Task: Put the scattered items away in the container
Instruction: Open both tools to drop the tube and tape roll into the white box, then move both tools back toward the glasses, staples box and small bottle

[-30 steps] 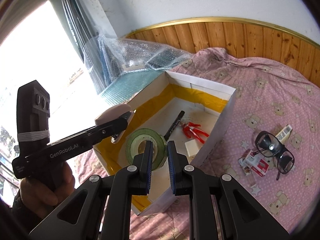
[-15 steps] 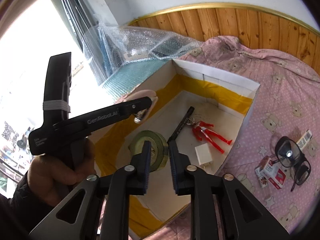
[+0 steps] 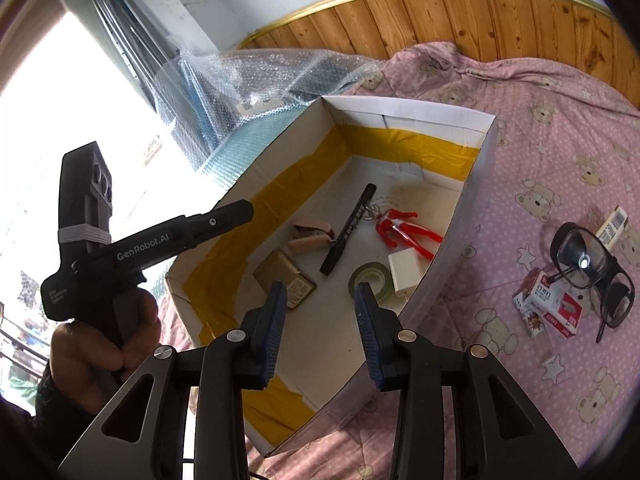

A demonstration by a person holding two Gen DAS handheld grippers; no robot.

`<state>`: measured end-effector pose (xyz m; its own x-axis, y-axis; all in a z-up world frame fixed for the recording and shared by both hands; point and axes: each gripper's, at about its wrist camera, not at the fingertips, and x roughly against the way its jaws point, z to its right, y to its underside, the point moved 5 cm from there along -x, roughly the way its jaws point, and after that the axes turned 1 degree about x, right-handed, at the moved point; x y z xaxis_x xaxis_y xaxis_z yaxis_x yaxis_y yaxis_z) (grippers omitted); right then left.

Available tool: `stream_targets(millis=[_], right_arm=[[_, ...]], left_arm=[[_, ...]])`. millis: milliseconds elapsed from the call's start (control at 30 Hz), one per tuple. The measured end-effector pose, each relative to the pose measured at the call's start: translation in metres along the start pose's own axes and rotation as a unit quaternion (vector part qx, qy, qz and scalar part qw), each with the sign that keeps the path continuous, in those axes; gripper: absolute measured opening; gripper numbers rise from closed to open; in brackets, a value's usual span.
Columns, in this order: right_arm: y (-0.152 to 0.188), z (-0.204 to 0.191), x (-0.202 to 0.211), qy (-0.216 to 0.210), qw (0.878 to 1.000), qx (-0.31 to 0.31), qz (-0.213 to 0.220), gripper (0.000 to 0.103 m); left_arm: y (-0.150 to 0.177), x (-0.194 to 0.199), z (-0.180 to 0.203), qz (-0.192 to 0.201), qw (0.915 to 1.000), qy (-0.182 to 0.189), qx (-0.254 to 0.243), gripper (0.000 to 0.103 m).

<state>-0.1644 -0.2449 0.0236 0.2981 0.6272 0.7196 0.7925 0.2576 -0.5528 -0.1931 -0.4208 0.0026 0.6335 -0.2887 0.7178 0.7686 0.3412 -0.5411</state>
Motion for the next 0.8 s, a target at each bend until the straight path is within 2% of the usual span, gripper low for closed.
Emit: stream_targets(millis=[267,467,800], right_arm=[[0.011,-0.017,0.019,-0.011,1.0,0.007,0.011,0.039],[0.019,-0.018,0.033,-0.018,1.0,0.001,0.018,0.039],[0.029,-0.015,0.056,-0.027,0.999,-0.01,0.037,0.039]], left_arm=[[0.023,0.011,0.02,-0.011,0.9998,-0.005,-0.017,0.042],[0.034,0.023,0.038,-0.007,0.9986,-0.022,-0.047,0.042],[0.049,0.031,0.065,-0.011,0.9969,-0.024,-0.075,0.042]])
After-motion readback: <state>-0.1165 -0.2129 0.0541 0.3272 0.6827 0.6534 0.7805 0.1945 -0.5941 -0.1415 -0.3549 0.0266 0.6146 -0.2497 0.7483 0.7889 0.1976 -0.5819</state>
